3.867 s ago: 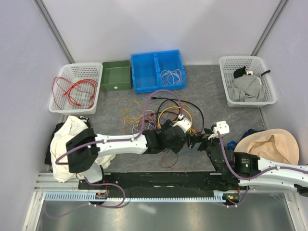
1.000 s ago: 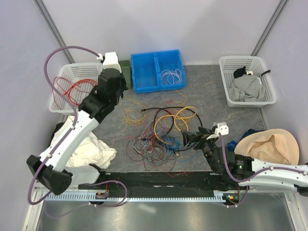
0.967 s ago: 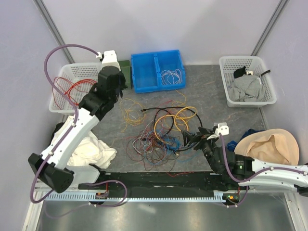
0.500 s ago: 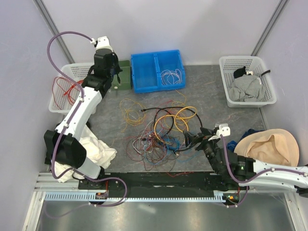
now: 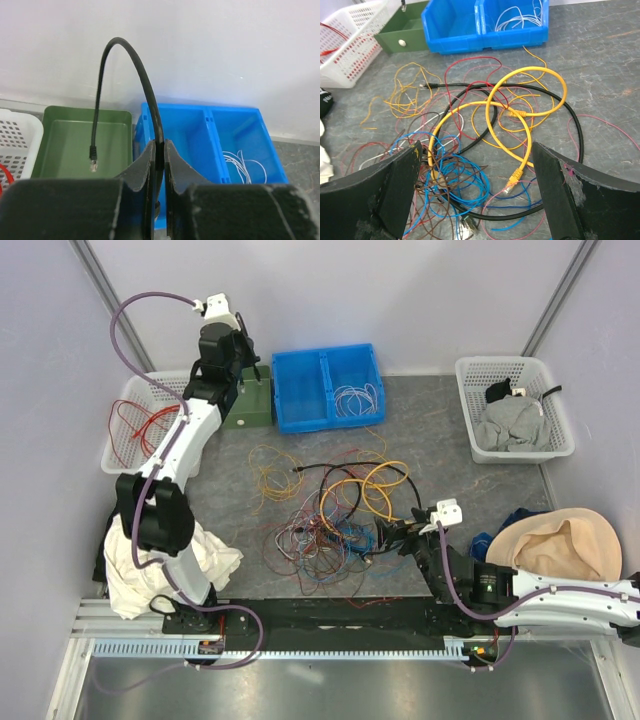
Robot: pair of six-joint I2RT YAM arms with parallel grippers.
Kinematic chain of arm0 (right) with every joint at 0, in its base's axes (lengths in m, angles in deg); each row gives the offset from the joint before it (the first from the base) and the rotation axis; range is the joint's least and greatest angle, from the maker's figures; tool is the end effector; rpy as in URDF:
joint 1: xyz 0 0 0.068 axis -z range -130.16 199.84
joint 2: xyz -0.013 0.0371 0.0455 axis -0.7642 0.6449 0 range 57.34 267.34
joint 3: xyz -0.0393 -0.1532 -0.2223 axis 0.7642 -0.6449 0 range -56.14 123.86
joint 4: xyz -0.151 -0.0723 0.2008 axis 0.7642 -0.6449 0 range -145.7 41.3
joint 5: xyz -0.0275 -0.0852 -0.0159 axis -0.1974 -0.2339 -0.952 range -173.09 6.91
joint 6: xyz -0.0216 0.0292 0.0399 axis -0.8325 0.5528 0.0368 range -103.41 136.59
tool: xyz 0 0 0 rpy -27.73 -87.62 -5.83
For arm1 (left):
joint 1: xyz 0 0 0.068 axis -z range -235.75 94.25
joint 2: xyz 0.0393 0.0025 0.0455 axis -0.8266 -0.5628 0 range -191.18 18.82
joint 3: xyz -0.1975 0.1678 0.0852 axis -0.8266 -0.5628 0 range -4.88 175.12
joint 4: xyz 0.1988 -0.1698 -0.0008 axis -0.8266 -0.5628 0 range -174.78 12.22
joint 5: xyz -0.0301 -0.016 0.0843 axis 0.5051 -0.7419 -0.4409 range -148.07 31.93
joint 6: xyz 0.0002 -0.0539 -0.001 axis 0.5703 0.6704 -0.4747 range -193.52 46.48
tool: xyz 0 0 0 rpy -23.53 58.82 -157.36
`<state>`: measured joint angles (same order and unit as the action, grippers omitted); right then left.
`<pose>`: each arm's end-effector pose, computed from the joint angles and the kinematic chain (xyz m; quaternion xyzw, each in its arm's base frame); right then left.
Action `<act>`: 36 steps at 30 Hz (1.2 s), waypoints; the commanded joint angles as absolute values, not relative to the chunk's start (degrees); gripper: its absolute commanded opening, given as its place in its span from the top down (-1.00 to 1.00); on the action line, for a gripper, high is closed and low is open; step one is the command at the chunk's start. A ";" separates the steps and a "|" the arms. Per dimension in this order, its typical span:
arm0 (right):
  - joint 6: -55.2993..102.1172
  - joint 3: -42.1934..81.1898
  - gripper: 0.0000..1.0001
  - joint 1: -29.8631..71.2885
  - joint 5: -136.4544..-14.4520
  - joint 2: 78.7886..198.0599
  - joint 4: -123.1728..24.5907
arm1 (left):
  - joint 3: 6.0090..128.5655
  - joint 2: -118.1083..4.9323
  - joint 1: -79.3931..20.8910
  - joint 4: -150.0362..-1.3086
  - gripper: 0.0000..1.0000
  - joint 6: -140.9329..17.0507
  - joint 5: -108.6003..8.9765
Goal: Untangle the cables
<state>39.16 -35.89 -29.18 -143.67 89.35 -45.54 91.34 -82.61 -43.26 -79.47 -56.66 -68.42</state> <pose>0.0569 0.1302 0.2485 -0.0198 0.7323 0.1946 0.6522 0.4212 -0.0868 0.3966 -0.0882 0.7425 -0.1020 0.6561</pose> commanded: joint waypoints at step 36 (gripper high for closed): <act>41.38 -36.19 -0.96 -29.35 -147.69 92.05 -43.78 | 107.09 -108.97 -49.69 -83.93 0.96 -51.29 -83.03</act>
